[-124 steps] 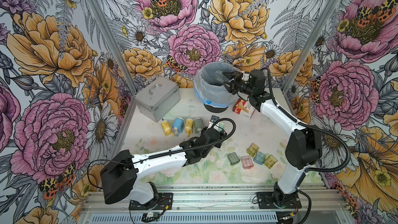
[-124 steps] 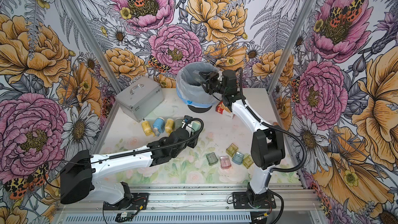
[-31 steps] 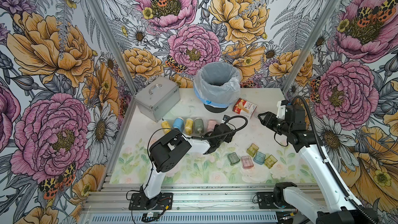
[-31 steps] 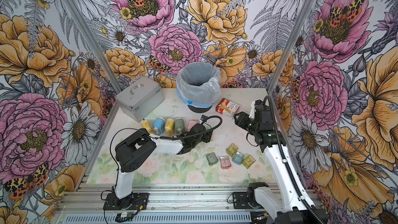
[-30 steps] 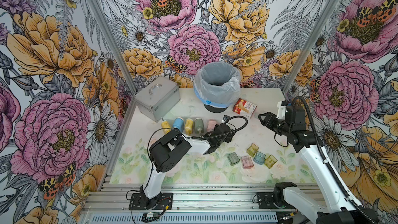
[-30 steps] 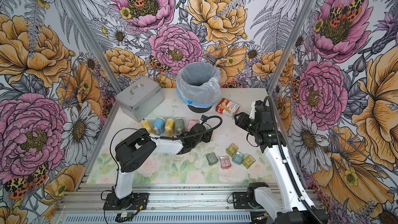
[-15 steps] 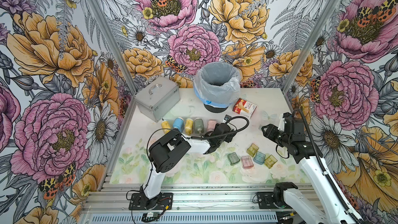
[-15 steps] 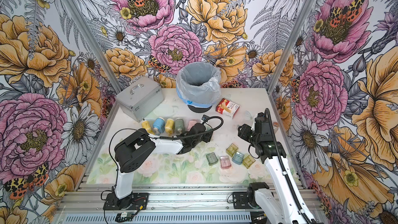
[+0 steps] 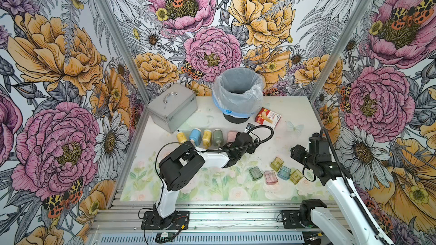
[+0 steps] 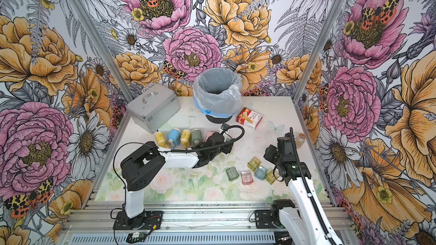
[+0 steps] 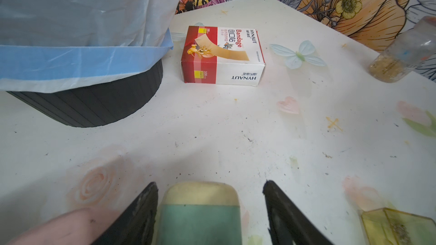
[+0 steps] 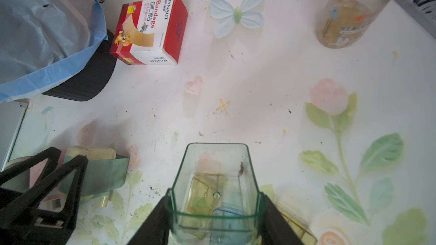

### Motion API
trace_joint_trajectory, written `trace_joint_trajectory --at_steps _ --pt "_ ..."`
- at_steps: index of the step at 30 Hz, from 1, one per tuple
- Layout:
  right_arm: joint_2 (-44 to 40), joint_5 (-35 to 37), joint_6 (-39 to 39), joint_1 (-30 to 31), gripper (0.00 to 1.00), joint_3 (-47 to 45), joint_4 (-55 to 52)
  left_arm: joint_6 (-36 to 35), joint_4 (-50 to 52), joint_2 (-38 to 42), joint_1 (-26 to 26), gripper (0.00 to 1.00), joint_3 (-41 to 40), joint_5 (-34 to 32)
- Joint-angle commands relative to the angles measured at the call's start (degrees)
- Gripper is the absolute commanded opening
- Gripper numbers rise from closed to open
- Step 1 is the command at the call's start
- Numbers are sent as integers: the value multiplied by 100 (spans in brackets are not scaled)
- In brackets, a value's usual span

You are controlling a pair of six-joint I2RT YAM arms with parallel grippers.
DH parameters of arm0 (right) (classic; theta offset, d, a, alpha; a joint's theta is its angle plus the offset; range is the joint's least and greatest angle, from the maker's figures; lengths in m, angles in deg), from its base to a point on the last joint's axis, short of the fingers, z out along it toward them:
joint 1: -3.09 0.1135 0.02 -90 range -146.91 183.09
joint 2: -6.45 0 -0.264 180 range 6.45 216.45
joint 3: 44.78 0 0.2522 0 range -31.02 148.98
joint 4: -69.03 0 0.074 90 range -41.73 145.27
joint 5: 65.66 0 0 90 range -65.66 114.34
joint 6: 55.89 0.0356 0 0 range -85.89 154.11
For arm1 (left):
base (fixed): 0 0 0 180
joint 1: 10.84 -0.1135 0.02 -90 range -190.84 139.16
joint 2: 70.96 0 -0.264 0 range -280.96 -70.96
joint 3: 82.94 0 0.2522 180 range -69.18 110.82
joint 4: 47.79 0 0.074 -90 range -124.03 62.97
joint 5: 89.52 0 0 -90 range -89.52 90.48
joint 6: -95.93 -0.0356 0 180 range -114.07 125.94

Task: Take out the pencil sharpener tray and clean the shavings
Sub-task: Place the container at the center of the board.

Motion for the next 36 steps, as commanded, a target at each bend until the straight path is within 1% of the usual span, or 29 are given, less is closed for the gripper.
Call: trace_joint_trajectory --at_steps 1,14,21,26,32,36 --pt "39 417 177 -38 36 -237 36 -100 -174 315 37 72 -57 64" --pt "94 605 529 -46 38 -946 850 -119 -288 415 -7 72 -202 81" --pt "286 741 652 -46 39 -1222 1371 -138 -301 469 -58 71 -248 108" --pt "677 774 670 -55 39 -1166 1659 -129 -307 480 -79 72 -268 134" --pt "1113 858 746 -57 39 -1064 1712 -104 -337 472 -78 72 -278 142" --pt "1328 831 759 -55 43 -987 1715 -103 -339 471 -87 72 -256 149"
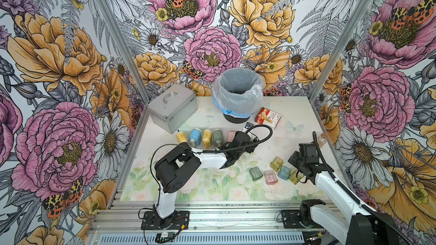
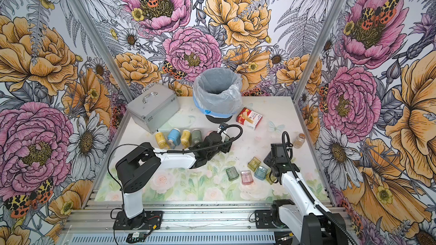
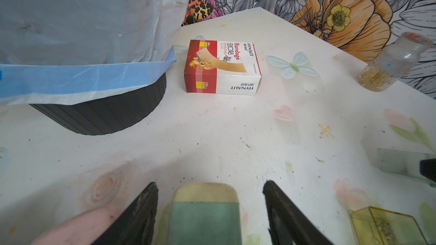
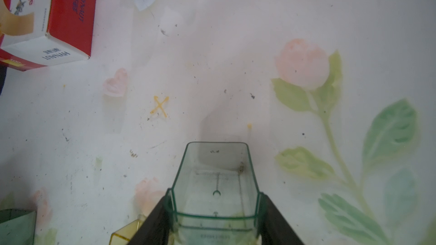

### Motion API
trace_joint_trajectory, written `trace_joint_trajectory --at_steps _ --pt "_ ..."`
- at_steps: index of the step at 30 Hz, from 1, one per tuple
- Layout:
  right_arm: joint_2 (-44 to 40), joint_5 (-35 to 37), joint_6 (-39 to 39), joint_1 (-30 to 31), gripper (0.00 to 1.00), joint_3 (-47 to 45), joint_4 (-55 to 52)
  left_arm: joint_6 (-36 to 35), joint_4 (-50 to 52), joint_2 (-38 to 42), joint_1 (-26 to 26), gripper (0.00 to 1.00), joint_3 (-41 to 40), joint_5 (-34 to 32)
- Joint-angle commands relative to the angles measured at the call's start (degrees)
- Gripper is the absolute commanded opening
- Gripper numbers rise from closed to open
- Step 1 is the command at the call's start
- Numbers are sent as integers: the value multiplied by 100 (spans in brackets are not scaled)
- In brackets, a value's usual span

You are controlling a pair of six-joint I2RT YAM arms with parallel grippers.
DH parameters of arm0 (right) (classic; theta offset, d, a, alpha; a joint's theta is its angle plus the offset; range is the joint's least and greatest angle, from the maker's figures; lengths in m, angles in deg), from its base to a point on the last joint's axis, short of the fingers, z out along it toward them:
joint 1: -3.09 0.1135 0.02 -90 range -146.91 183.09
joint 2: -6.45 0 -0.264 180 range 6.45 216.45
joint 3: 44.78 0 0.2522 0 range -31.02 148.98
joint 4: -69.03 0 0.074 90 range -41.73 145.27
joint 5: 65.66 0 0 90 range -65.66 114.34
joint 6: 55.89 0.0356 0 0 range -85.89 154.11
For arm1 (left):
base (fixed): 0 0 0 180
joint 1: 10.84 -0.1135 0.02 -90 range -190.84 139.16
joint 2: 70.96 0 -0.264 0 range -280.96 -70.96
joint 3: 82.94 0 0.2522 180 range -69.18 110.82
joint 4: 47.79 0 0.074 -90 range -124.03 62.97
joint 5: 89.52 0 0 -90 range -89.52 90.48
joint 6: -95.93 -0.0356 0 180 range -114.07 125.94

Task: Take out the pencil sharpener tray and clean the shavings
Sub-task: Place the container at the center of the board.

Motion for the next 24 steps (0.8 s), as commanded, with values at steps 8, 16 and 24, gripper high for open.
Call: trace_joint_trajectory --at_steps 8,16,24 --pt "21 -180 32 -55 55 102 -3 -81 -147 268 -69 72 -95 134" --pt "106 -460 42 -45 65 104 -53 -70 -147 280 -72 72 -80 169" --pt "-92 -435 24 -47 69 94 -156 -112 -149 398 -72 72 -139 121"
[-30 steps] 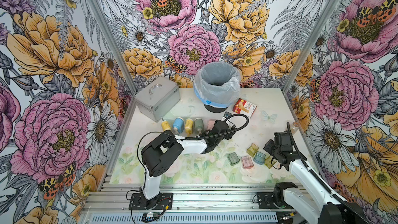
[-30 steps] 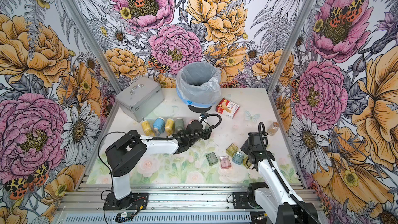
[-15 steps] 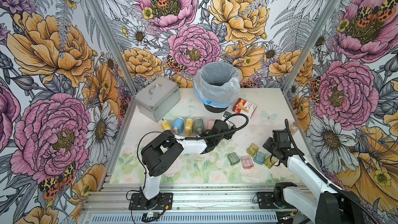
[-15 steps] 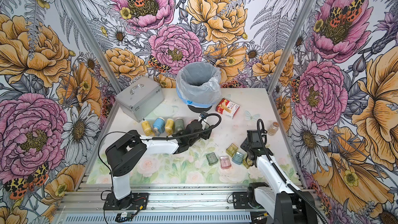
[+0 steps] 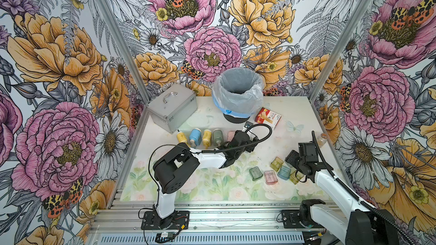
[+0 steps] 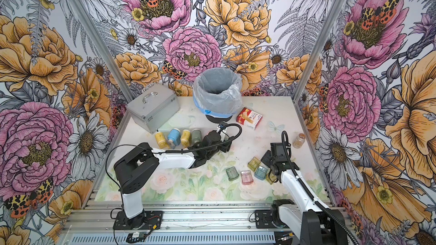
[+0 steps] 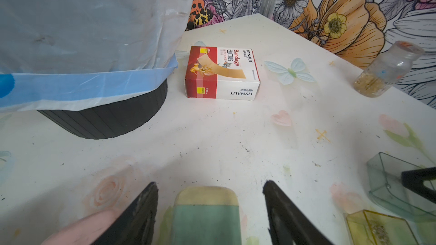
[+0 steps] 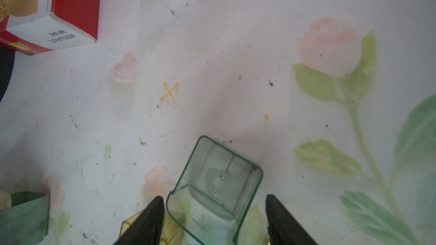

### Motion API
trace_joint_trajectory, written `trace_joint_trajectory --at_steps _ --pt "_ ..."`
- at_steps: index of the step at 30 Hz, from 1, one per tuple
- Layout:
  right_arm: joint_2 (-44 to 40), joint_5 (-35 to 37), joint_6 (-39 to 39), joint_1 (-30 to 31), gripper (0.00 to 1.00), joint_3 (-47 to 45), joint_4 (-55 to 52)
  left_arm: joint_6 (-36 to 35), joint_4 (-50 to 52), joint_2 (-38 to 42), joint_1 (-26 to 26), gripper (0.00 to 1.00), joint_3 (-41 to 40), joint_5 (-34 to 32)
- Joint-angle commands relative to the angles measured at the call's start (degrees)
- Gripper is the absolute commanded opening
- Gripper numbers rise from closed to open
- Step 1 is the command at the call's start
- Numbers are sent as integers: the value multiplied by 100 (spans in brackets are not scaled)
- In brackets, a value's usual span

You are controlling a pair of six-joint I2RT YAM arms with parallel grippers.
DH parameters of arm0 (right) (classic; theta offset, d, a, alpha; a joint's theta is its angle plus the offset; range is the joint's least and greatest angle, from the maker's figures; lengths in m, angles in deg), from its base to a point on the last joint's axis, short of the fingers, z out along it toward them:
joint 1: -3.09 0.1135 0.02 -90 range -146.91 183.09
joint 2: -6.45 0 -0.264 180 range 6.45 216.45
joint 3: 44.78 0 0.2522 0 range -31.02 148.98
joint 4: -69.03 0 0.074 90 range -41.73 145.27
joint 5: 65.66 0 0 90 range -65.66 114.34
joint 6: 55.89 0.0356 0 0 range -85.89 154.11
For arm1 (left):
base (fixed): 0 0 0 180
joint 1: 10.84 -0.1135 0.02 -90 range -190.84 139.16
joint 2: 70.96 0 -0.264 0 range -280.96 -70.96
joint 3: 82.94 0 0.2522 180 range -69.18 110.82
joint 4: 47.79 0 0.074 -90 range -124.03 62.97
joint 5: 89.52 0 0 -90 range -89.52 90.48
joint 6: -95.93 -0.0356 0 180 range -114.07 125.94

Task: Take out the pencil sharpener tray and clean the shavings
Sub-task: Place the container at the center of the board.

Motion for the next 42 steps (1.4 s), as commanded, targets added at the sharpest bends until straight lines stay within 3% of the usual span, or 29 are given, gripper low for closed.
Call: trace_joint_trajectory --at_steps 1,9,17,19,29,34,42 --pt "-180 6 11 -47 69 67 -75 -112 -107 316 -62 72 -135 99" --pt "-282 -103 -344 -55 76 351 -85 -130 212 964 -116 73 -381 -87" --pt "-304 -130 -709 -42 84 828 -84 -165 654 1620 -159 83 -595 -410" --pt "-289 -126 -789 -44 85 936 -75 -174 836 1757 -201 98 -589 -411" --pt "-205 -297 -1010 -46 90 1253 2 -78 1535 2636 -487 99 -719 -542" --pt "-362 -806 -926 -38 99 1442 163 -38 1883 3019 -680 99 -785 -626" --pt "-299 -865 -1194 59 99 1818 225 231 2267 3836 -1253 99 -1059 -702"
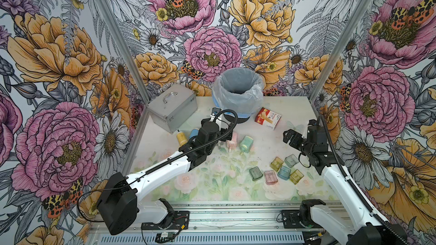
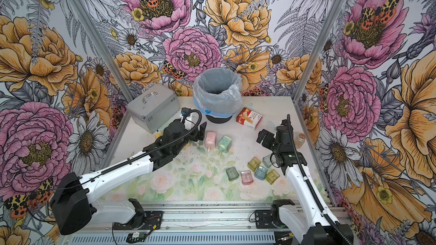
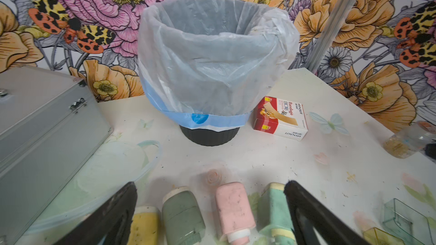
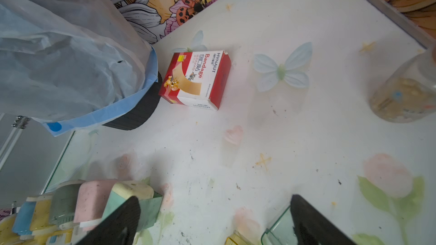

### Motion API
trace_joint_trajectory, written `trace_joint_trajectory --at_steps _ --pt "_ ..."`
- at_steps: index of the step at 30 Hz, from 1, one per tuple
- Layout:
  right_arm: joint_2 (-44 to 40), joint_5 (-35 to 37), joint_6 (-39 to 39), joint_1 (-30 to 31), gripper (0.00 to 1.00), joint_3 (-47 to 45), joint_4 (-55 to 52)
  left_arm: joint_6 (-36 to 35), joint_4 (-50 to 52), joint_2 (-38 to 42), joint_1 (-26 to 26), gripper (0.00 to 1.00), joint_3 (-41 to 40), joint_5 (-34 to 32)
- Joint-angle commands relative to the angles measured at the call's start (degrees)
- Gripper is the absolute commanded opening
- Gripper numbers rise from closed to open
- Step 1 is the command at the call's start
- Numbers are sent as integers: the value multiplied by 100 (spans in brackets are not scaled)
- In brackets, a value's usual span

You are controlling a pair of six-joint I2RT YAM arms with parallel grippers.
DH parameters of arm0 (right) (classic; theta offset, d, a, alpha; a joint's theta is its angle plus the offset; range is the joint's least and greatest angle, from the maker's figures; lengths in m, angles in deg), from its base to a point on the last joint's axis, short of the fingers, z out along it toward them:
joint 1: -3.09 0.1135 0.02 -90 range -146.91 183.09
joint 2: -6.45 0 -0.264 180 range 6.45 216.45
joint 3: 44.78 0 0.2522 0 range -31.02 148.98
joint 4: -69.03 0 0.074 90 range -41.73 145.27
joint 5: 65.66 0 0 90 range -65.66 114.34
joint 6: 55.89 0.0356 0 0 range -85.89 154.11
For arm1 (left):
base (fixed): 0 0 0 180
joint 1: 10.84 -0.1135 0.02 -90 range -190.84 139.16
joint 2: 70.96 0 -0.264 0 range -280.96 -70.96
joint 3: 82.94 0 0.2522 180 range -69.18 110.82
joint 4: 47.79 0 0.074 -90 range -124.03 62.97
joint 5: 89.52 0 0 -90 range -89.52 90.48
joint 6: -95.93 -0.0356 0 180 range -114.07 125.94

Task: Take out the pencil sharpener tray and clean the shavings
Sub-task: Place the container at the center of the board, then reset both arms

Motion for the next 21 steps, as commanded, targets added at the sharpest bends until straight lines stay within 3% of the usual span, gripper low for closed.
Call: trace_joint_trajectory --at_steps 1,11,21 --pt "-22 45 -214 55 99 197 158 207 310 400 -312 99 -142 -178" --pt "-84 1157 -163 364 99 428 169 501 815 1428 -1430 99 -493 -657" --pt "310 2139 -273 659 100 624 177 845 1641 1784 -3071 99 -461 -313"
